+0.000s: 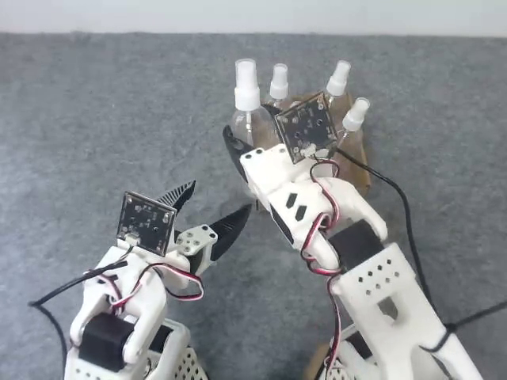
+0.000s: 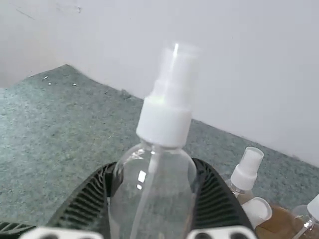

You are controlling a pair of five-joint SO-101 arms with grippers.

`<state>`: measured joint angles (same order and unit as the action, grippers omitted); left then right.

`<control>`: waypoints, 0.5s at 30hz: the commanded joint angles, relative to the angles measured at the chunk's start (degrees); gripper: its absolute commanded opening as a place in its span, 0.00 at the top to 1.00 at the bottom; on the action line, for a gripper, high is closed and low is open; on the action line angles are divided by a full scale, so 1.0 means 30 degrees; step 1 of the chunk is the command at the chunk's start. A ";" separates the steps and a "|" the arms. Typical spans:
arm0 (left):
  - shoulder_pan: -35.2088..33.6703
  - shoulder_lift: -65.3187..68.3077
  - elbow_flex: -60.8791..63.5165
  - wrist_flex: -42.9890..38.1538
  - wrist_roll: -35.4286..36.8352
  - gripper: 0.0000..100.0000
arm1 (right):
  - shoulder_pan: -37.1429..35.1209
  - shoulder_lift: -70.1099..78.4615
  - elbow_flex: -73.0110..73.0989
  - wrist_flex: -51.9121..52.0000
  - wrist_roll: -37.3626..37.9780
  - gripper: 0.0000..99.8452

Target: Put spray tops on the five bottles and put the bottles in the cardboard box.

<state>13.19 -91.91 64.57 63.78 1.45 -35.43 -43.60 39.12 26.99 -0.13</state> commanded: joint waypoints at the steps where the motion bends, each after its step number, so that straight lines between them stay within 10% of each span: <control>1: 0.0147 -0.0176 -0.0220 -0.0527 0.0147 0.69 | -0.0864 0.0278 -0.0322 -0.0630 -0.0088 0.99; 15: -0.0586 -0.0117 0.1949 -0.2725 -0.0733 0.69 | -0.1685 -0.2330 -0.0938 0.4410 0.1348 0.99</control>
<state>13.27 -91.91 70.90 57.19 -0.13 -40.70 -45.54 39.12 36.57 0.22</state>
